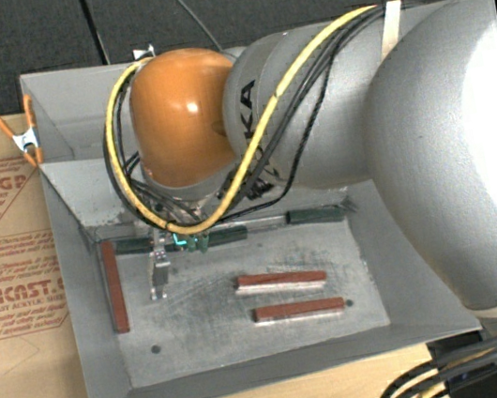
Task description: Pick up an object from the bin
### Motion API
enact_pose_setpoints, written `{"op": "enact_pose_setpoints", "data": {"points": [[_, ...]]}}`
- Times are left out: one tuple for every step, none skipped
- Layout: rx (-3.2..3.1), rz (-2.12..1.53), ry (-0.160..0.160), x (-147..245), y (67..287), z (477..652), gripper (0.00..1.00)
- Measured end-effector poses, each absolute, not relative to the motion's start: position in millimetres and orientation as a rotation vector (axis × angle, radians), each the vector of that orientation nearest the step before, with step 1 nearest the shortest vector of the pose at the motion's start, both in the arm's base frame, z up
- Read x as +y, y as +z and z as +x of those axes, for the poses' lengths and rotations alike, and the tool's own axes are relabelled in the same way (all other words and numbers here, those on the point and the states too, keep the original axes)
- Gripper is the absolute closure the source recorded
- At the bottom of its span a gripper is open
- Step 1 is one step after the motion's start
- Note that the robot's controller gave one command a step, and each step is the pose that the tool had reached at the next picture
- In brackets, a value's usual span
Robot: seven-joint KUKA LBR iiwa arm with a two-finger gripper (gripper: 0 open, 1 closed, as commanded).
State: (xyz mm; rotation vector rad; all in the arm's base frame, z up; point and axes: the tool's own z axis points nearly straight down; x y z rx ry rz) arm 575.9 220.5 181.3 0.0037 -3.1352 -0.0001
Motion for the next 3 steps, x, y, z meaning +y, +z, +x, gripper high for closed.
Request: {"op": "enact_pose_setpoints", "data": {"points": [[-3.143, 0.001, -0.002, 219.4, 185.8, 578.0, 0.00], [-3.143, 0.143, -0.003, 177.8, 137.2, 568.7, 0.00], [-3.140, 0.110, -0.001, 122.3, 86.2, 568.5, 0.00]]}}
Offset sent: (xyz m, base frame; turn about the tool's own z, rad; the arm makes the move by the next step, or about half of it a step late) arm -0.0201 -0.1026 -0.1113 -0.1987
